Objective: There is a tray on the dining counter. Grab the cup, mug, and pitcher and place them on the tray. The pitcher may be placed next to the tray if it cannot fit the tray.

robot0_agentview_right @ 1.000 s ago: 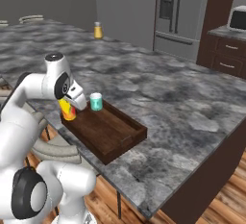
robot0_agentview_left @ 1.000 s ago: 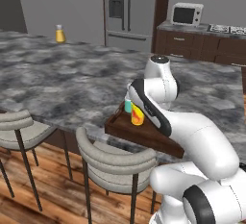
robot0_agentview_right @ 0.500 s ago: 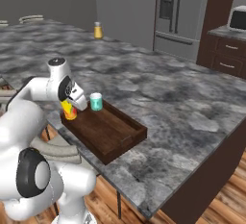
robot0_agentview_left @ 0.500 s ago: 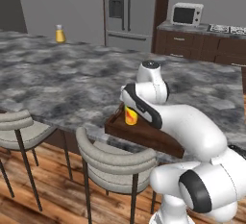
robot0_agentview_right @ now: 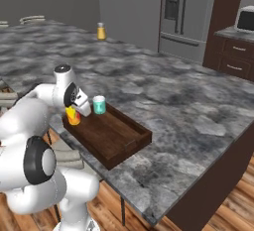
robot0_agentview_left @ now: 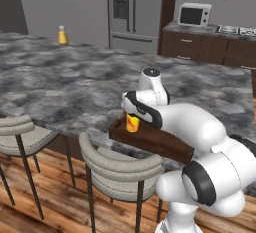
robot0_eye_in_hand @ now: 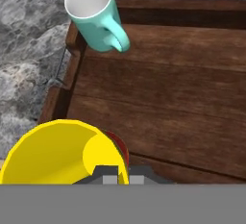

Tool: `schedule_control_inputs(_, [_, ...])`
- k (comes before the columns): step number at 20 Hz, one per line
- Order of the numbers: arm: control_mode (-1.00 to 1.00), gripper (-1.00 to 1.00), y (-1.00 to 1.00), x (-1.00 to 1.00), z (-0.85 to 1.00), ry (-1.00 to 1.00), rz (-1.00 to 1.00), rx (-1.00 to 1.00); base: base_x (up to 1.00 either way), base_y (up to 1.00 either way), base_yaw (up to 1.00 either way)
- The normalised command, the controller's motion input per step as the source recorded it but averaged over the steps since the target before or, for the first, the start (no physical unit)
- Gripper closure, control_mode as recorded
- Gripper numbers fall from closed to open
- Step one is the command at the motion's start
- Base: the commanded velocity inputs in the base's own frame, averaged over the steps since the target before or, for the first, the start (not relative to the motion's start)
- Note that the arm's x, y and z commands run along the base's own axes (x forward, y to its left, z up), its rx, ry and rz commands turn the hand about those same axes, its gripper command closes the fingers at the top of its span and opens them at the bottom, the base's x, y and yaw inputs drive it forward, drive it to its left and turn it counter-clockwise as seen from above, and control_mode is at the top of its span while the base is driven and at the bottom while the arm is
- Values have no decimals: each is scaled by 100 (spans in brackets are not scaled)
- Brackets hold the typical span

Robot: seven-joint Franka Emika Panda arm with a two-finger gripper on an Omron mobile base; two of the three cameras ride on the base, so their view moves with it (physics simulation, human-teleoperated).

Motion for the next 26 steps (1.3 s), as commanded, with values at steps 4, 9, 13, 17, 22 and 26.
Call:
schedule_control_inputs(4, [-100,100,15,34,-27,0,0,1,0,0,0])
schedule_control_inputs(9, [-100,100,1,32,-13,0,0,0,0,0,0])
schedule_control_inputs(13, [-100,100,0,31,0,0,0,0,0,0,0])
schedule_control_inputs(17, [-100,100,2,32,-1,0,0,0,0,0,0])
schedule_control_inputs(22, [-100,100,8,34,-14,0,0,0,0,0,0])
schedule_control_inputs(26, [-100,100,9,23,-32,0,0,0,0,0,0])
